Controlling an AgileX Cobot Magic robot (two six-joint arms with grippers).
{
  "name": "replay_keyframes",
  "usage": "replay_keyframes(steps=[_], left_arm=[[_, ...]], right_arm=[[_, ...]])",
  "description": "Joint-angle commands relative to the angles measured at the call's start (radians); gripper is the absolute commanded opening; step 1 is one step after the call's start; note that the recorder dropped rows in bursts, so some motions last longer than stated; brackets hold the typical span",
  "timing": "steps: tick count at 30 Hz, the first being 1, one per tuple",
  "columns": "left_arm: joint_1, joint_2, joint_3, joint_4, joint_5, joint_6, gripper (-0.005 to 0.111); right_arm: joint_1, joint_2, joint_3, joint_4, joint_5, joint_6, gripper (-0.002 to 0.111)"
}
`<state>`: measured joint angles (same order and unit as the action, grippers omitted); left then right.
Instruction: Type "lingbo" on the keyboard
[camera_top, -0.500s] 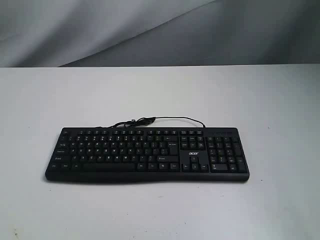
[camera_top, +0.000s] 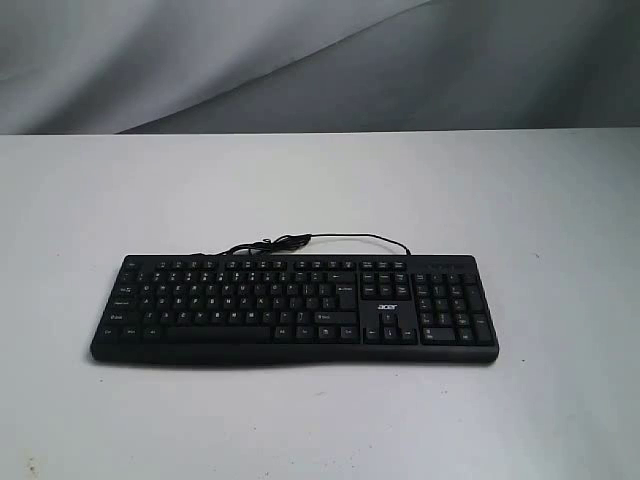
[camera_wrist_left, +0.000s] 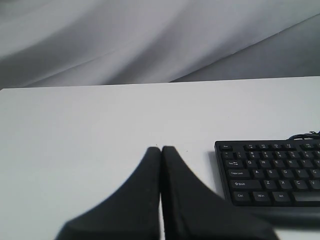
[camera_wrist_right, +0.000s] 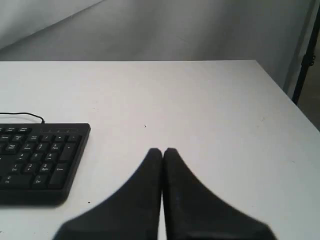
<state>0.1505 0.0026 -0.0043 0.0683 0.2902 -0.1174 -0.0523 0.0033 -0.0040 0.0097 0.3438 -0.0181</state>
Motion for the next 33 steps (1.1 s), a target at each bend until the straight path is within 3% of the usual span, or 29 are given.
replay_keyframes(steps=[1,6,13,14,16,19,27,30,33], left_arm=[[0.002,-0.003,0.004,-0.008,-0.005,-0.004,0.001],[0.002,-0.003,0.004,-0.008,-0.005,-0.004,0.001],[0.002,-0.003,0.004,-0.008,-0.005,-0.004,0.001],[0.002,-0.003,0.004,-0.008,-0.005,-0.004,0.001],[0.002,-0.003,0.004,-0.008,-0.005,-0.004,0.001],[0.002,-0.003,0.004,-0.008,-0.005,-0.004,0.001],[0.002,-0.003,0.004,-0.008,-0.005,-0.004,0.001],[0.002,-0.003,0.004,-0.008,-0.005,-0.004,0.001],[0.002,-0.003,0.004,-0.008,-0.005,-0.004,0.001]], right_arm=[[-0.007,-0.003,0.004,-0.039,-0.126,-0.007,0.0],[-0.007,-0.003,0.004,0.009,-0.441,-0.003,0.0],[-0.007,-0.003,0.004,0.009,-0.653,0.0,0.0],[-0.007,-0.003,0.004,0.032,-0.718,0.033,0.0],[-0.007,-0.003,0.004,0.122,-0.865,0.389,0.0],[-0.007,0.001,-0.054,0.005,-1.0,0.451,0.0],[-0.007,0.714,-0.779,-0.312,-0.29,0.459,0.0],[-0.007,1.003,-1.115,-0.345,0.156,0.185,0.0],[-0.007,1.141,-1.271,-0.256,0.345,-0.075,0.0]])
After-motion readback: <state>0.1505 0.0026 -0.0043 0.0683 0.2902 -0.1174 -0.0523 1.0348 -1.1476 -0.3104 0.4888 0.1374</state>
